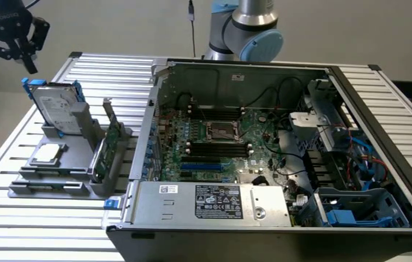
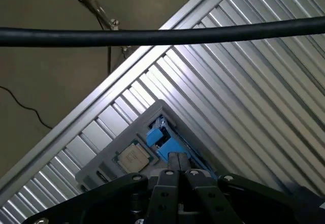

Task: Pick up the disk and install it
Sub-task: 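Pick up the disk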

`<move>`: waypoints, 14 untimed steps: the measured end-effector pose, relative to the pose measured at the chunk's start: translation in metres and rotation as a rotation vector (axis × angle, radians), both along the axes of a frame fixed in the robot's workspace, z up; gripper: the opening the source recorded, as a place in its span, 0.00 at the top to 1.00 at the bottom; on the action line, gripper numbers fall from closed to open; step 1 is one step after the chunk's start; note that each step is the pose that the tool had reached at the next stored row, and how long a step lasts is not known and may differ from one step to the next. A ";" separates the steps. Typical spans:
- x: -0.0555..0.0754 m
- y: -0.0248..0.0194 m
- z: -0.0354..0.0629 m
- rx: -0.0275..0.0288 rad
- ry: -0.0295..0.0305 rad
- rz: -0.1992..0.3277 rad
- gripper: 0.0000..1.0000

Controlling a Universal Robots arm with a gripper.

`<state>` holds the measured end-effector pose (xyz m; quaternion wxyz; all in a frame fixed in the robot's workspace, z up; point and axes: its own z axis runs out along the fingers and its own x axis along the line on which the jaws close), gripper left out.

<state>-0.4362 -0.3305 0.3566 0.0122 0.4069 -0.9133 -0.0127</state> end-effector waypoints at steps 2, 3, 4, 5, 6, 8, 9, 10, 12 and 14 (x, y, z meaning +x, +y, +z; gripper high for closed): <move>0.000 0.0000 -0.0003 0.0000 -0.0001 0.037 0.89; 0.000 0.0000 -0.0005 0.0000 0.0000 0.055 0.89; 0.000 0.0000 -0.0007 -0.0001 0.0002 0.073 0.89; 0.000 0.0000 -0.0011 -0.0001 0.0001 0.092 0.89; 0.000 0.0000 -0.0015 0.0000 0.0000 0.110 0.89; 0.000 0.0000 -0.0021 0.0000 0.0001 0.146 0.89; 0.000 0.0000 -0.0024 0.0000 0.0001 0.164 0.89; 0.000 0.0000 -0.0028 0.0000 0.0001 0.182 0.89; 0.000 0.0000 -0.0034 0.0000 0.0000 0.219 0.89; 0.000 0.0000 -0.0040 0.0000 0.0001 0.255 0.89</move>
